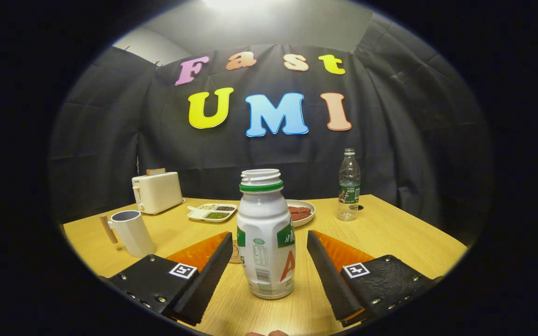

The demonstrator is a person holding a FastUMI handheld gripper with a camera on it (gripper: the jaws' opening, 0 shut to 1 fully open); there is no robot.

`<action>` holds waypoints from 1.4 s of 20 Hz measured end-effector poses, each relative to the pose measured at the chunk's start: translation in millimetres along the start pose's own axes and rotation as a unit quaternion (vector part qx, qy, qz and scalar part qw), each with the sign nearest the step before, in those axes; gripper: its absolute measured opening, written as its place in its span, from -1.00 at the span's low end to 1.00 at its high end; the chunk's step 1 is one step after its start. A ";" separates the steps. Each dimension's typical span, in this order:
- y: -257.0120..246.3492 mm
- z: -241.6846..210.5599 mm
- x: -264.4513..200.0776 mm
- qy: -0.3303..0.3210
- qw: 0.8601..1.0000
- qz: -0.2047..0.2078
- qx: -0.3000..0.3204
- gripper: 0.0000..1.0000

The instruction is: Take the bottle from table, then pour the juice into the cup, finally place the bottle on the coaster

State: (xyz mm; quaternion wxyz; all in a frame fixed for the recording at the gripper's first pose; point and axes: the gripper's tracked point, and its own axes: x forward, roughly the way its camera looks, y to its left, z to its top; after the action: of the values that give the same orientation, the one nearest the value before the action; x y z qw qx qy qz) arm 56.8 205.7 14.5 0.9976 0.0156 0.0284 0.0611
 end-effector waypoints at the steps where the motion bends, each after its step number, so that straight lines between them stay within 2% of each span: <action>1: -0.2 -3.2 3.9 0.004 1.000 -0.005 -0.002 0.96; 5: -0.8 -14.8 17.9 0.021 1.000 -0.021 -0.011 0.93; 6: 2.3 -16.1 20.4 0.023 1.000 -0.014 -0.008 0.91; 7: 2.8 -15.3 20.8 0.021 1.000 -0.016 -0.011 0.60; 10: 6.4 -14.0 23.6 0.022 0.999 -0.015 -0.026 0.44; 20: 42.8 34.0 34.7 0.009 0.990 -0.005 -0.142 0.44; 28: 95.7 47.1 45.7 0.004 0.968 0.026 -0.249 0.44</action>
State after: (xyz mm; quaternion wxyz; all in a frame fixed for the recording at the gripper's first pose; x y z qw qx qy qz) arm 93.3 304.9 62.3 0.9679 -0.2331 0.0161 0.0920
